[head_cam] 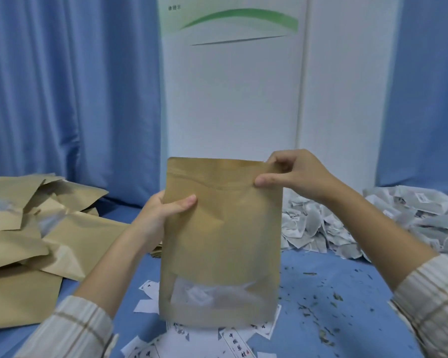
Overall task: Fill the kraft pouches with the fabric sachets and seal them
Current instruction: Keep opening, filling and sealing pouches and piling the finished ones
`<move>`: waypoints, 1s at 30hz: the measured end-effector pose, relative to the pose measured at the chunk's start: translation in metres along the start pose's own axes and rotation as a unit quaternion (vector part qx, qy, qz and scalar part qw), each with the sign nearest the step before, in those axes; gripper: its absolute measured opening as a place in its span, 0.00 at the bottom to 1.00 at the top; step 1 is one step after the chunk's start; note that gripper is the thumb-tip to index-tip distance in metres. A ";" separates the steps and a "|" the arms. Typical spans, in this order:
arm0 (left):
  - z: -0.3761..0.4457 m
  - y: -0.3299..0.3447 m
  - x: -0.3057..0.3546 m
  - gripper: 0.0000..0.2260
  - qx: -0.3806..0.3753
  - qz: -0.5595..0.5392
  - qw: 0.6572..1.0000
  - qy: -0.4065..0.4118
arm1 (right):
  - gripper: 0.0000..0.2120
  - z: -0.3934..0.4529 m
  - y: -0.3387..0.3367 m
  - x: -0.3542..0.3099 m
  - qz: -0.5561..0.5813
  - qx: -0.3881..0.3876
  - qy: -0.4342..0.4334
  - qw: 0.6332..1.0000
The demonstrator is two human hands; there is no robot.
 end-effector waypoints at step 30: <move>0.008 0.030 -0.012 0.17 0.175 0.136 0.968 0.114 | 0.11 0.035 0.053 -0.002 -0.207 -0.087 -0.046 0.973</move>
Point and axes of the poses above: each hand's wrist, its own z-axis towards the middle knuckle, its own y-axis out of the palm, x = y × z, the point moved 1 cm from there along z, towards the middle knuckle, and after that the axes turned 7 degrees about x, right-handed, at the moved point
